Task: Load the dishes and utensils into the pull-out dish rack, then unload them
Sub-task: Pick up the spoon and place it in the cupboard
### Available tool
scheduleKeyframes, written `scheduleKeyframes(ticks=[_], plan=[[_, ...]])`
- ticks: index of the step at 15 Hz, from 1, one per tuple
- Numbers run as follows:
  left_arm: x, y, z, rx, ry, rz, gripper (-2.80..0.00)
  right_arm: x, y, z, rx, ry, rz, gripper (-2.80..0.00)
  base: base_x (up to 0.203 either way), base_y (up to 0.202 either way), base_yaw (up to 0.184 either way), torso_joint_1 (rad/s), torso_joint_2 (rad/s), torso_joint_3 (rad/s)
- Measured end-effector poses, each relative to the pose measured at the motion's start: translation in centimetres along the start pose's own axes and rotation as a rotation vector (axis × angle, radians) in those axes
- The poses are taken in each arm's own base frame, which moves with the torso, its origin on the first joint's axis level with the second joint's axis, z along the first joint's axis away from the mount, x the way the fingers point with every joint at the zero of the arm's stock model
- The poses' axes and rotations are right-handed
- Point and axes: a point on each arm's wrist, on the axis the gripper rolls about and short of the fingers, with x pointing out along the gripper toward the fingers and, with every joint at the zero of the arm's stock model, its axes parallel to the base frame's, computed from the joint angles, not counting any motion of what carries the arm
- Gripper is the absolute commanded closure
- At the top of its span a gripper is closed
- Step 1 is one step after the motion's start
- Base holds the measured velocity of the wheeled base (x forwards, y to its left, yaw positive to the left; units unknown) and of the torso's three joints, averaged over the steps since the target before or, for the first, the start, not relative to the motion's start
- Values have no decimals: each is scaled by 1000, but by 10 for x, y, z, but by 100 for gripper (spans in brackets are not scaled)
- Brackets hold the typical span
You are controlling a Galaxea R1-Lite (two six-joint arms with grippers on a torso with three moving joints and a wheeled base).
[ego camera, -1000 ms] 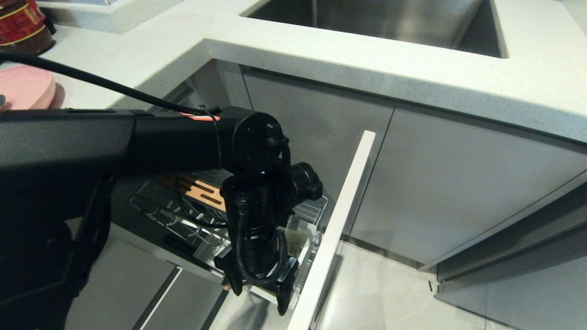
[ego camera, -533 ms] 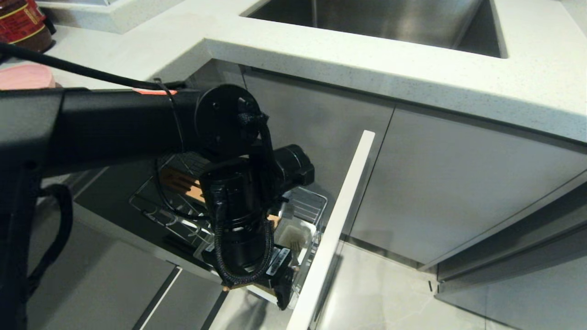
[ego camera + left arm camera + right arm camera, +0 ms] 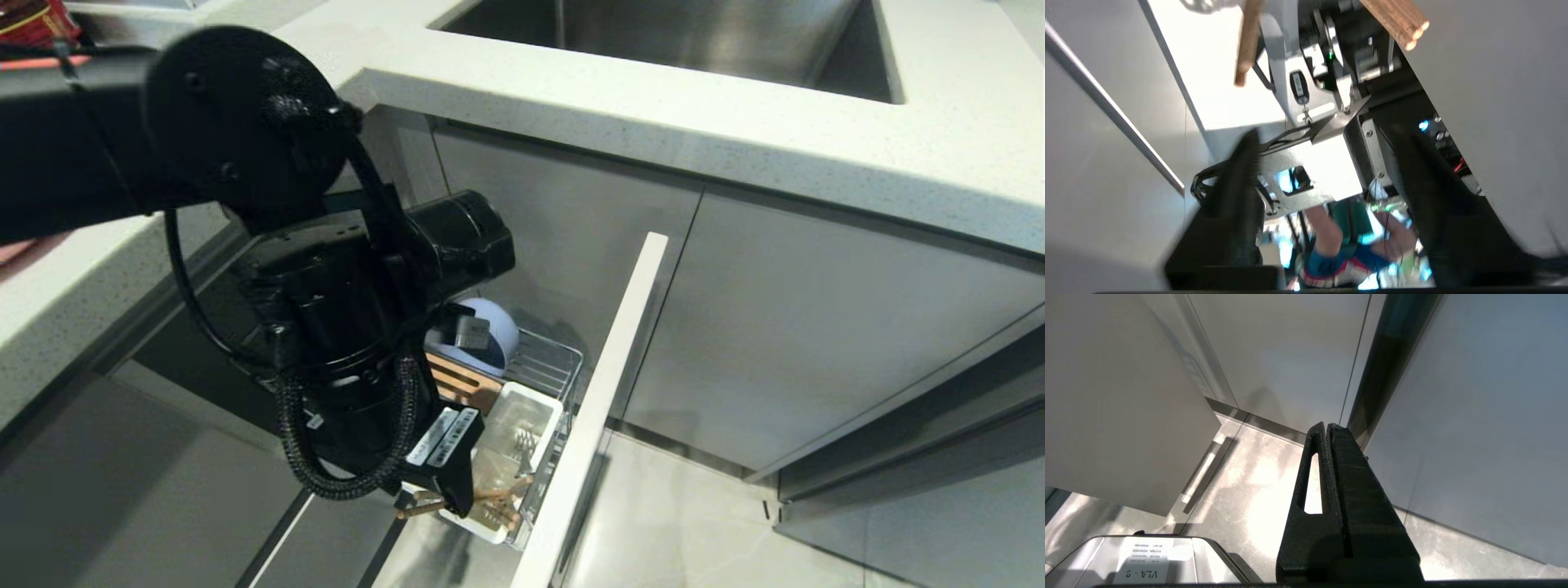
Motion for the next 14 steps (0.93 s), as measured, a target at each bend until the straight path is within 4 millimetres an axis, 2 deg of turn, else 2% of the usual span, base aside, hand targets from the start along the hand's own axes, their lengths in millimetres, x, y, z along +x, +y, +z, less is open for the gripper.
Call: scheduleKeyframes(ticks=[3,5,14], plan=[[-16,-5,-10,-43,-89,-28,0,0,0,0,0,0,0,0,0,0,0,0,0,0],[-21,-10,-8,-104,-159,-62,0,0,0,0,0,0,0,0,0,0,0,0,0,0],[-18,-38,-1,-200,-251,-146,0,0,0,0,0,0,0,0,0,0,0,0,0,0]])
